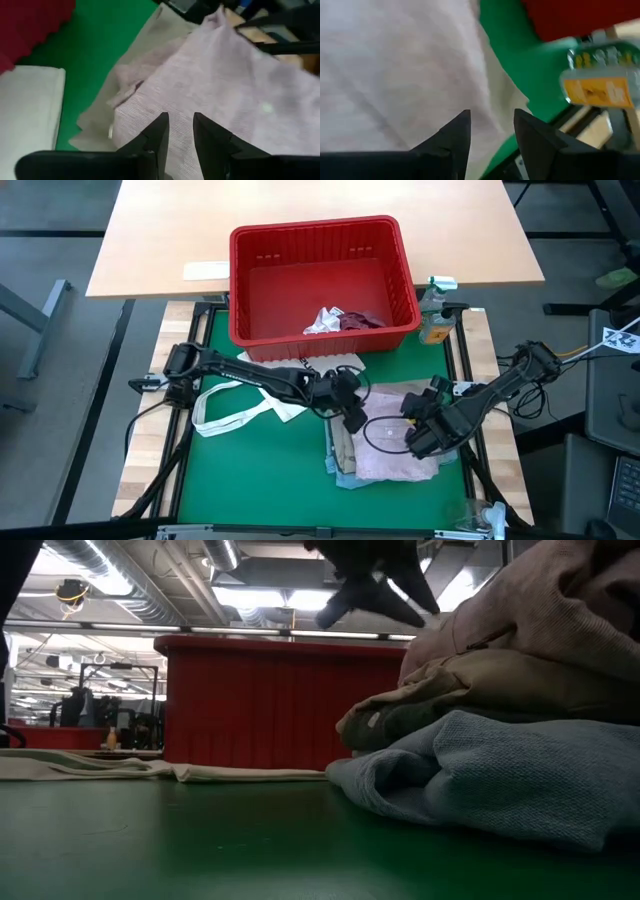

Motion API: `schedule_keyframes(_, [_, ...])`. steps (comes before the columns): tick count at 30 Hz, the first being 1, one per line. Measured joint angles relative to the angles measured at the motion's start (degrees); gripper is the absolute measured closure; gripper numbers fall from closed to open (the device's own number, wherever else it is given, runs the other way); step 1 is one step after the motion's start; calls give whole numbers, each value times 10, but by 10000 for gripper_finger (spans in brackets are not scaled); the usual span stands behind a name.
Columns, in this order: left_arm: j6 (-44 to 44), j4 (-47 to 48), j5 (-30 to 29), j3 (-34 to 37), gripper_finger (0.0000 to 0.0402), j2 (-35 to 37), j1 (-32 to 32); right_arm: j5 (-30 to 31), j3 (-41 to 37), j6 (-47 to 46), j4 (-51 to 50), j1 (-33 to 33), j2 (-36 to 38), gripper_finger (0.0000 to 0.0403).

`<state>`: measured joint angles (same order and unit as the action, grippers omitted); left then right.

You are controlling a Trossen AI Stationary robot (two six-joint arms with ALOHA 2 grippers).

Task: Fold laundry
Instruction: Fold the pink shirt

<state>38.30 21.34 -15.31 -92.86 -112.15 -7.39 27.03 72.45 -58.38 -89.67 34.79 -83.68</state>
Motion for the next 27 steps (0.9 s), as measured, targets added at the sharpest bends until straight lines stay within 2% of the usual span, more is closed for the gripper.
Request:
schedule_keyframes(6, [-7,-19,-18,0,317,-55,2,5,-96,-44,20,-17,1,251])
schedule_keyframes(11, [-13,-18,-38,0,317,-107,5,-9,-178,-45,98,-19,1,251])
schedule_keyframes(16, [-14,-21,-41,-1,317,-121,6,-37,-229,-44,162,-18,2,251])
schedule_keyframes(21, [-34,-15,-42,-1,317,-115,6,-51,-225,-42,144,-18,1,251])
schedule_keyframes(27, [-59,9,-42,0,317,-61,6,-61,-142,-39,4,-17,1,251])
